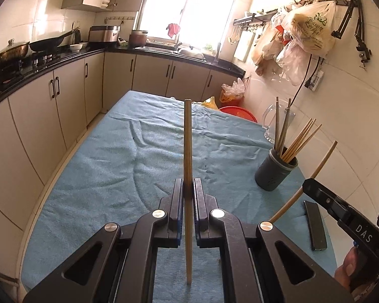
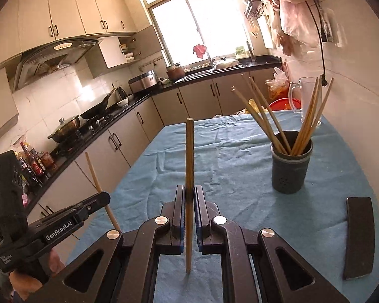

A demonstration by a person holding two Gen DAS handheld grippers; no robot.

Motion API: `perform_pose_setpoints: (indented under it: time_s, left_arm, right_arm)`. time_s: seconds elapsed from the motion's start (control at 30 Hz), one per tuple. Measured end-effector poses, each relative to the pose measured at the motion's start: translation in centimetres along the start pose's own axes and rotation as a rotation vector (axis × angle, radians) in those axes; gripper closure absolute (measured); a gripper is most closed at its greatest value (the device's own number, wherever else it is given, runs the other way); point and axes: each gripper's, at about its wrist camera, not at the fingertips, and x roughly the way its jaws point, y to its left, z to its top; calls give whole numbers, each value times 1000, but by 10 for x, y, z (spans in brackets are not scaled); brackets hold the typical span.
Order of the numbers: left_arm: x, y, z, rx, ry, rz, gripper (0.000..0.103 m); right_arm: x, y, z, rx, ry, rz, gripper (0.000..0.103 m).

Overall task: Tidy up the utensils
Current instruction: 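Lower the left gripper onto a wooden chopstick and close while the right gripper grasps another, then lift both chopsticks upright and carry them over the grey cup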

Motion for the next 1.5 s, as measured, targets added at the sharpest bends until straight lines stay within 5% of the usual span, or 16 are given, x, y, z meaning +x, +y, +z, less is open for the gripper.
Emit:
perform_pose_setpoints:
  time_s: [1.5]
  left_arm:
    - [-16, -23, 7, 47, -32, -3, 96]
  right_arm:
    - [-40, -39, 7, 96, -74, -13, 96]
